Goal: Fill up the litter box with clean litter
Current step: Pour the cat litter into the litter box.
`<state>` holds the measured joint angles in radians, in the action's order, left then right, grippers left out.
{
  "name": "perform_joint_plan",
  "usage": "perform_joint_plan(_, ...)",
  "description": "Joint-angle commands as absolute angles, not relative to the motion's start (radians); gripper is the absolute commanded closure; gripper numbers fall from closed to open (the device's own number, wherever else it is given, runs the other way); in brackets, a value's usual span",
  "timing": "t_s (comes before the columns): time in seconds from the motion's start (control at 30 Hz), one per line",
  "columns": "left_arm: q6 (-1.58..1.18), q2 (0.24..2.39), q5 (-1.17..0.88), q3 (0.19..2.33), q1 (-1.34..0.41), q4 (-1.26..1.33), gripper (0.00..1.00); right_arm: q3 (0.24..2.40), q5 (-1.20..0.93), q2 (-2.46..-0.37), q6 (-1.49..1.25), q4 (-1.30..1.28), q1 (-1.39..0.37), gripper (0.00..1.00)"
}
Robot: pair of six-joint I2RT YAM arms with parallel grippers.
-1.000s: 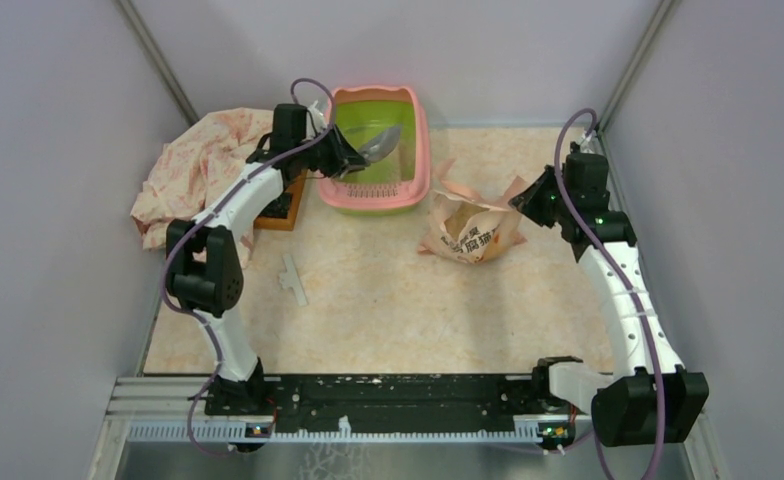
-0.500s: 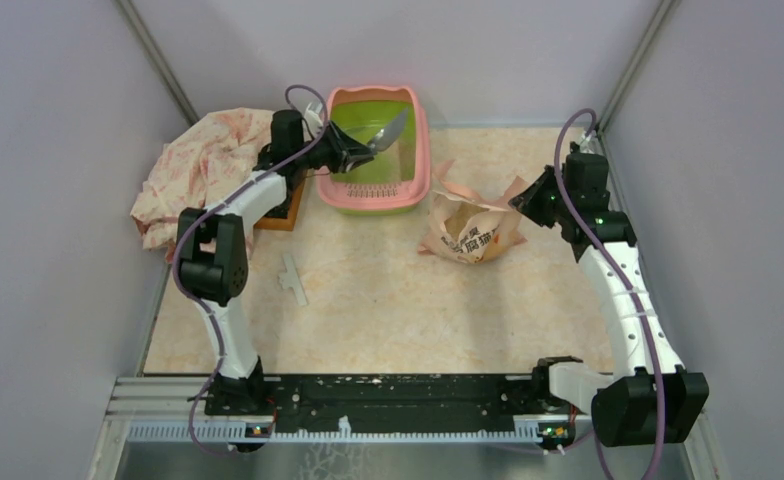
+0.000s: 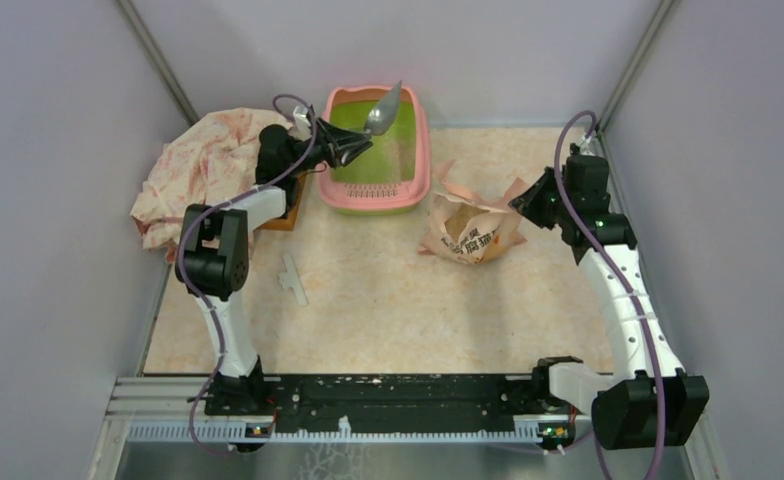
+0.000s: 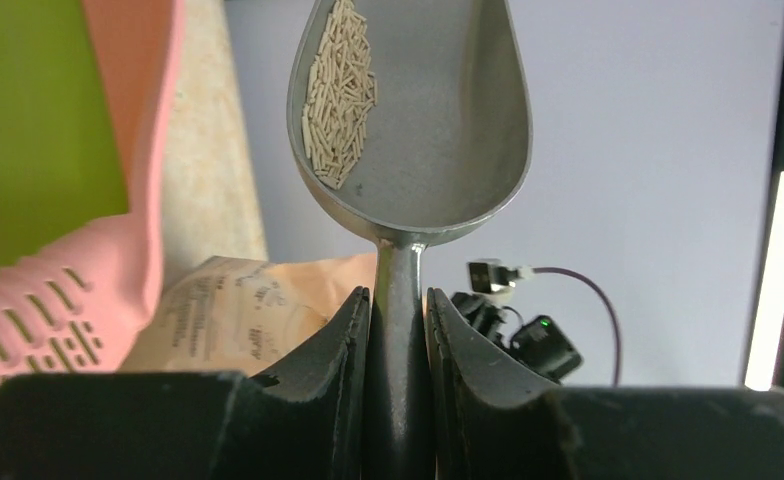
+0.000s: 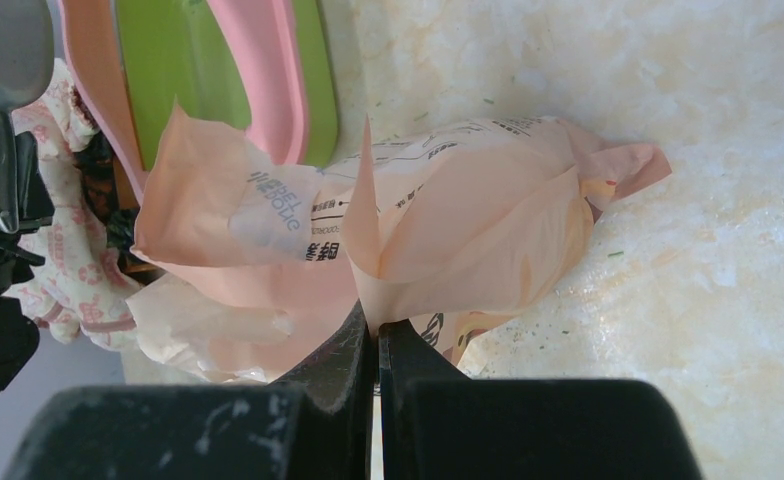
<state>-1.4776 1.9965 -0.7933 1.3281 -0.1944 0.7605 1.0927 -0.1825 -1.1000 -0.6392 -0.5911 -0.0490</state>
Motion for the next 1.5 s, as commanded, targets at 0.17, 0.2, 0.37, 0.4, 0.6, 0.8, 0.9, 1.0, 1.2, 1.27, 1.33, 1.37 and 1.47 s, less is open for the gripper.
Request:
perform_joint_plan(0.17,-1.757,2.039,-0.779,1.237,-0.195,1.135,0.9,1.094,-0.201,-1.056,-0.64,-0.522,-0.04,1.0)
perform_joint_plan(0.2,-1.78,2.047,-0.775,1.23,-0.196,1.16,0.9,1.093,-0.2,-1.055,-0.64,-0.523,-0.04,1.0)
perform_joint_plan(0.37,-1.905,2.072,-0.739,1.177,-0.203,1.282,0.9,1.084,-0.205,-1.048,-0.645,-0.518,-0.04,1.0)
perform_joint_plan(0.4,-1.923,2.075,-0.734,1.171,-0.205,1.289,0.9,1.082,-0.208,-1.048,-0.646,-0.516,-0.04,1.0)
perform_joint_plan(0.6,-2.005,2.065,-0.673,1.102,-0.212,1.295,0.89,1.072,-0.216,-1.041,-0.659,-0.506,-0.04,1.0)
perform_joint_plan(0.8,-2.101,2.067,-0.62,1.087,-0.235,1.322,0.87,1.072,-0.222,-1.039,-0.664,-0.505,-0.041,1.0)
perform_joint_plan(0.9,-2.152,2.08,-0.59,1.098,-0.249,1.333,0.86,1.072,-0.225,-1.039,-0.667,-0.502,-0.041,1.0)
perform_joint_plan(1.0,-2.221,2.12,-0.557,1.125,-0.259,1.367,0.86,1.068,-0.227,-1.036,-0.67,-0.5,-0.041,1.0)
perform_joint_plan(1.2,-2.302,2.144,-0.476,1.132,-0.277,1.396,0.85,1.062,-0.226,-1.034,-0.67,-0.499,-0.042,1.0)
perform_joint_plan(1.27,-2.305,2.138,-0.463,1.133,-0.28,1.399,0.86,1.064,-0.225,-1.036,-0.67,-0.498,-0.042,1.0)
perform_joint_plan(1.33,-2.308,2.137,-0.463,1.147,-0.286,1.402,0.86,1.064,-0.226,-1.038,-0.67,-0.497,-0.043,1.0)
perform_joint_plan(1.37,-2.296,2.133,-0.468,1.154,-0.286,1.397,0.87,1.064,-0.226,-1.04,-0.67,-0.496,-0.042,1.0)
perform_joint_plan(1.47,-2.232,2.099,-0.503,1.169,-0.286,1.352,0.89,1.069,-0.226,-1.043,-0.671,-0.496,-0.043,1.0)
